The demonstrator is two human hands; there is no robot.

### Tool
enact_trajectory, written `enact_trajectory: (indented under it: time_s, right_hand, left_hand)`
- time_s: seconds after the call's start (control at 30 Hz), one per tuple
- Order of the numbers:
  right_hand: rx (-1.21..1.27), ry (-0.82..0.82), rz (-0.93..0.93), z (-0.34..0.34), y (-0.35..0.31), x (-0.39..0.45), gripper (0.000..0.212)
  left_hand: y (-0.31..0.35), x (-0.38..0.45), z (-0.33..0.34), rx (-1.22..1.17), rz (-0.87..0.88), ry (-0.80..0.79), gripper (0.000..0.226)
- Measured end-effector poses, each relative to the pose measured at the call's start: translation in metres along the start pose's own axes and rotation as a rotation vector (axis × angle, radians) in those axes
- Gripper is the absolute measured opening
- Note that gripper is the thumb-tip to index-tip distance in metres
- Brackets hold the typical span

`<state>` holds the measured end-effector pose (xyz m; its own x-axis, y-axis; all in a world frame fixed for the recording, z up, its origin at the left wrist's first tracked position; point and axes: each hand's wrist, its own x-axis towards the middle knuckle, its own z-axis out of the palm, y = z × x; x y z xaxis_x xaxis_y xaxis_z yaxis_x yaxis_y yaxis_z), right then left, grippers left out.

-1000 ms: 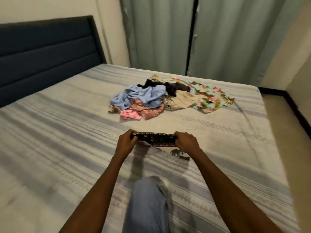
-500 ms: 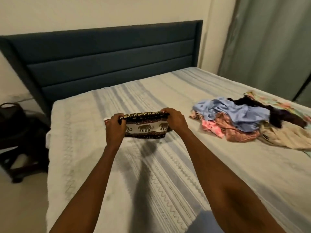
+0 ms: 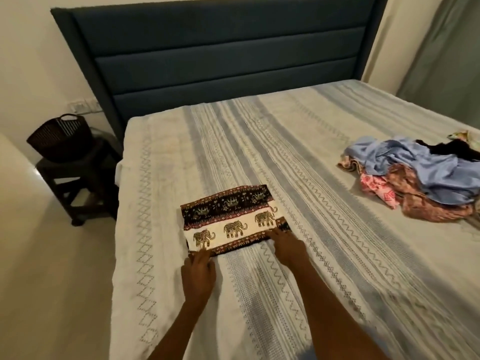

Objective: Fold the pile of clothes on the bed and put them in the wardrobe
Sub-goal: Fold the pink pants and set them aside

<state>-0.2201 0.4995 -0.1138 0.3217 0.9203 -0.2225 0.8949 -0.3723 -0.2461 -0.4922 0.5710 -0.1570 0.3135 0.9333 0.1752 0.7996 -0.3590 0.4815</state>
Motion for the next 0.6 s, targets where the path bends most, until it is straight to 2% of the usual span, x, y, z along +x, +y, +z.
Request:
enact_trajectory:
  time_s: [0.07,0.1,0.17,0.27,0.43,0.6]
  right_hand:
    - [0.077,-0.003,-0.017,-0.005,0.008,-0.003,0.051]
    - [0.132,-0.005,-0.009,-0.01,0.011,-0.005,0.051]
    - [0.232,0.03,0.033,-0.024,0.026,-0.012,0.048]
    - [0.294,0.126,0.101,-0.045,0.058,-0.028,0.045]
    - [0.29,0.248,0.285,-0.08,0.146,-0.08,0.045]
    - [0.247,0.316,0.502,-0.096,0.247,-0.144,0.05]
  left_hand:
    - [0.014,0.001,-0.001,0.078,0.026,0.07,0.019]
    - [0.024,0.005,-0.003,0.078,0.049,0.089,0.025]
    - [0.051,0.011,0.0,0.019,0.11,0.083,0.035]
    - [0.098,0.018,0.013,-0.108,0.22,0.045,0.03]
    - [0.2,0.015,0.052,-0.309,0.46,-0.157,0.027]
    - [0.314,0.004,0.096,-0.309,0.623,-0.446,0.034]
